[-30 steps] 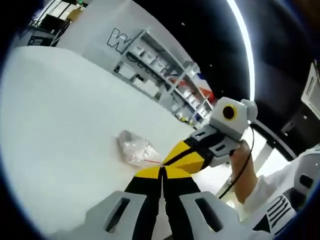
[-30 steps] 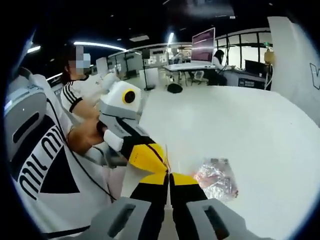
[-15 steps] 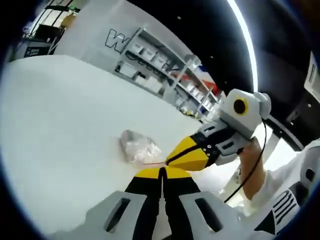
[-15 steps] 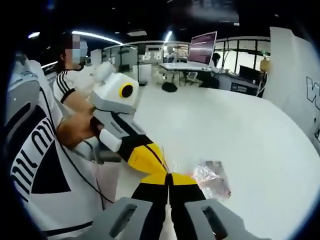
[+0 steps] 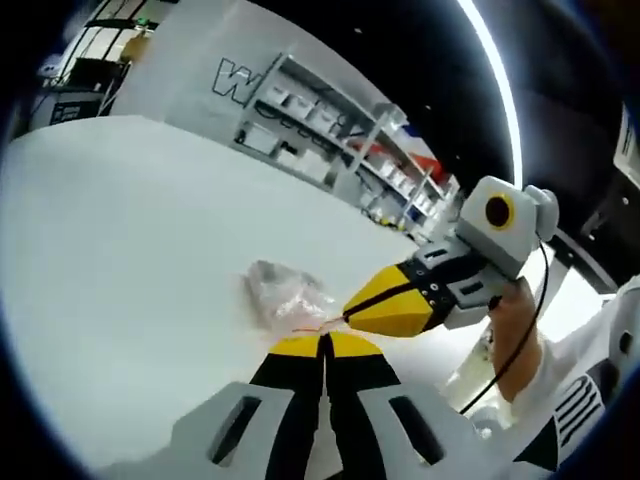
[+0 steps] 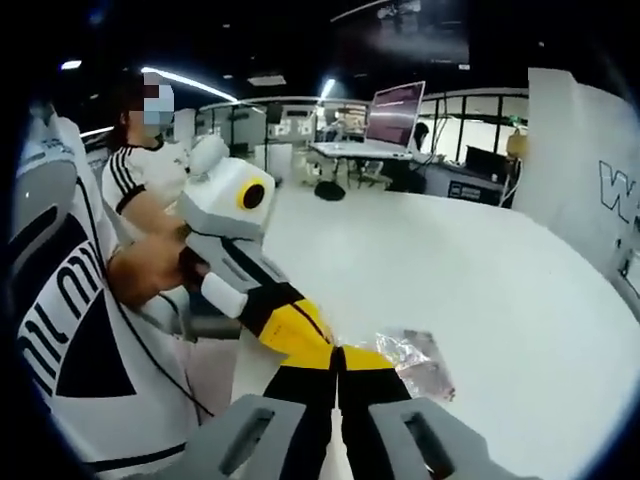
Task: Open the resealable bag by pulling the two sides of the seal apart until the entire bag opening is separated and visibly accessible.
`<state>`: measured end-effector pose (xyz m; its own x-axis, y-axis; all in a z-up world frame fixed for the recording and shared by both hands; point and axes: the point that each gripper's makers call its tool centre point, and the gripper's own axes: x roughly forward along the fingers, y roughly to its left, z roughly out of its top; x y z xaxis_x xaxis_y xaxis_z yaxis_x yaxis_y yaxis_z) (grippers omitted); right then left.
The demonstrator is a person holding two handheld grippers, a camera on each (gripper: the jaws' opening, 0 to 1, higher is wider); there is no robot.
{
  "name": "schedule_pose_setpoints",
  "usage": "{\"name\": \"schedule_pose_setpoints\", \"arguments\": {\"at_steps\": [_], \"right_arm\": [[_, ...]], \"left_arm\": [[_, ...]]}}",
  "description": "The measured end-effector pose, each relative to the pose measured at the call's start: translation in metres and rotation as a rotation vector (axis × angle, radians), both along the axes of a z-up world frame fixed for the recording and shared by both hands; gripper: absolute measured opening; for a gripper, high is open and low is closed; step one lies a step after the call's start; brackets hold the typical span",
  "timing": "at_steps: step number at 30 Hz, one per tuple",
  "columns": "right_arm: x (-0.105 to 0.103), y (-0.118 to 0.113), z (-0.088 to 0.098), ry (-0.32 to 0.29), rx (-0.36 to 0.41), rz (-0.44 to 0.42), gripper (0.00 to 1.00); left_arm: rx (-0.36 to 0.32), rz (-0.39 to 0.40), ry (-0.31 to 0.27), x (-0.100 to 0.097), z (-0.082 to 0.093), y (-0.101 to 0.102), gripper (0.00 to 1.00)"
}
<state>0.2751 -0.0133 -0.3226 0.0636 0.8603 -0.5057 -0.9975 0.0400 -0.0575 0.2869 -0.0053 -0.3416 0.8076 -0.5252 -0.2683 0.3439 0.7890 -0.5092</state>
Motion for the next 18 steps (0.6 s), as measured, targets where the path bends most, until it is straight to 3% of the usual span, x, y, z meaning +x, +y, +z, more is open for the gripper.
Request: {"name": "schedule_pose_setpoints", "arguments": {"at_steps": [2, 3, 4, 5, 7, 9, 12, 18], "right_arm": [[0.004, -0.002, 0.006, -0.001, 0.022, -0.014, 0.00], [0.005, -0.003, 0.007, 0.002, 0.023, -0.015, 0.00], [0.005, -0.004, 0.006, 0.011, 0.018, -0.016, 0.00], [0.006, -0.004, 0.005, 0.015, 0.019, -0.022, 0.00], [0.007, -0.005, 0.005, 0.014, 0.022, -0.028, 0.00], [0.008, -0.005, 0.006, 0.009, 0.029, -0.031, 0.00], [0.009, -0.005, 0.007, 0.002, 0.034, -0.030, 0.00], [0.008, -0.004, 0.008, -0.010, 0.035, -0.018, 0.00]], "left_arm": [[0.050, 0.011, 0.007, 0.001, -0.007, 0.003, 0.01], [0.025, 0.004, 0.005, 0.000, -0.007, 0.002, 0.01], [-0.061, -0.006, -0.059, 0.003, 0.007, -0.002, 0.01], [-0.205, 0.012, -0.022, 0.002, 0.014, -0.003, 0.01], [-0.349, 0.000, -0.016, 0.004, 0.023, 0.001, 0.02], [-0.316, 0.001, 0.007, 0.006, 0.013, 0.004, 0.07], [-0.378, -0.007, 0.026, 0.004, 0.015, -0.001, 0.10], [-0.417, 0.002, 0.040, 0.009, 0.015, 0.001, 0.08]]}}
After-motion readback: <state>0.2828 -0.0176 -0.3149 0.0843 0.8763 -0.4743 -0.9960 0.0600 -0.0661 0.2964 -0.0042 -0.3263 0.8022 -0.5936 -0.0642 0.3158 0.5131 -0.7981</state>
